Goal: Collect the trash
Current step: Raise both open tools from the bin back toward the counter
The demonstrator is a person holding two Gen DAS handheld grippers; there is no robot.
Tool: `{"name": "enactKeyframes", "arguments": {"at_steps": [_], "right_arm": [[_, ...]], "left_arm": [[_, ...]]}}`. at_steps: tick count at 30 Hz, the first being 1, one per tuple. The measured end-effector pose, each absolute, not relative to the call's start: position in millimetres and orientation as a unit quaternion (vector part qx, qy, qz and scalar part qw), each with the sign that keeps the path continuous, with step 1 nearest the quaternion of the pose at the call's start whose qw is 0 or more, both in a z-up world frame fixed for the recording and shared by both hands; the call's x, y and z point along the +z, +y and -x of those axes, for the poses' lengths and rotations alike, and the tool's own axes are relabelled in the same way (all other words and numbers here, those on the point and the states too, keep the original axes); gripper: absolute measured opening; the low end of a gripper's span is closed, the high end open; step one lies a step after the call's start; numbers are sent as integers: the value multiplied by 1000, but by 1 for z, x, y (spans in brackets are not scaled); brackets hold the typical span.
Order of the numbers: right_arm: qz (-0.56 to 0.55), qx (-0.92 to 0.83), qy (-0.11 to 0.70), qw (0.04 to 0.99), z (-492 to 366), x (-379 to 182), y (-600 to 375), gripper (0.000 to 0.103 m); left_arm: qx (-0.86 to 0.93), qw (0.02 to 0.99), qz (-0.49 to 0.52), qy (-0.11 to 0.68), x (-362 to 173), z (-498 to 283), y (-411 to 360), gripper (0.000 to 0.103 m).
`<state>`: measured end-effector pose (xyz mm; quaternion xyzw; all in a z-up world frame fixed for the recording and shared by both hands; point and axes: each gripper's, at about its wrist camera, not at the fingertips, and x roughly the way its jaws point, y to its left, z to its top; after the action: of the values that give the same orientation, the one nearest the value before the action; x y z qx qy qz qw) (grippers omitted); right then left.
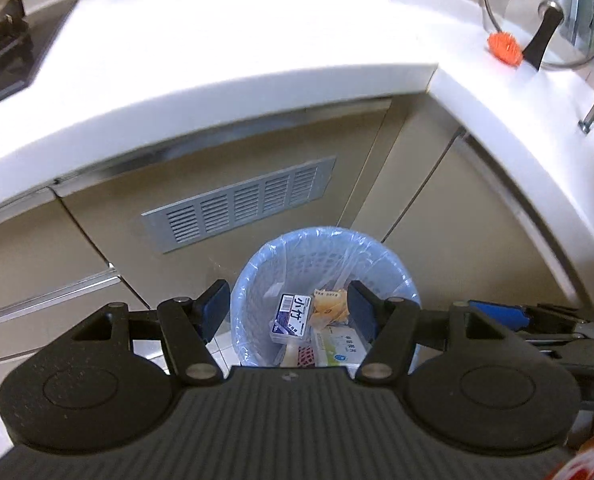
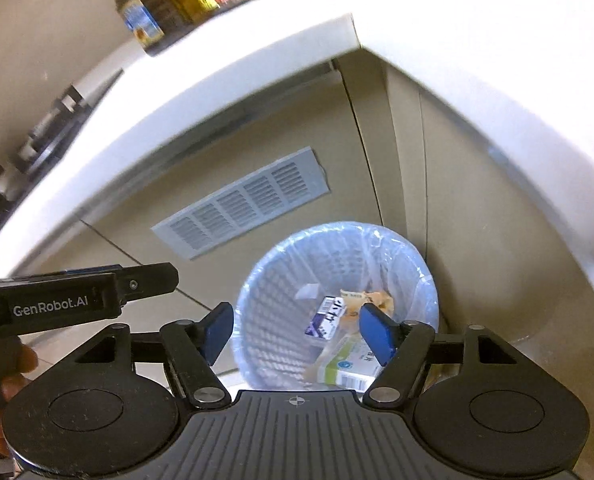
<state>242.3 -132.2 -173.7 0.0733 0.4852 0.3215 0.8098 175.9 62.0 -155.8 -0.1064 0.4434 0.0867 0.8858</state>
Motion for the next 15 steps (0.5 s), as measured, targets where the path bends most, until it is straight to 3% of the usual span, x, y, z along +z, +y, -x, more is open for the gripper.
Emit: {"name": "enactKeyframes", "arguments": {"at_steps": [15], "right_arm": [[-119,315,411,847,-261,-98,-186,79]], "left_arm": [[112,914,103,375,-85,-170,54,63]]}}
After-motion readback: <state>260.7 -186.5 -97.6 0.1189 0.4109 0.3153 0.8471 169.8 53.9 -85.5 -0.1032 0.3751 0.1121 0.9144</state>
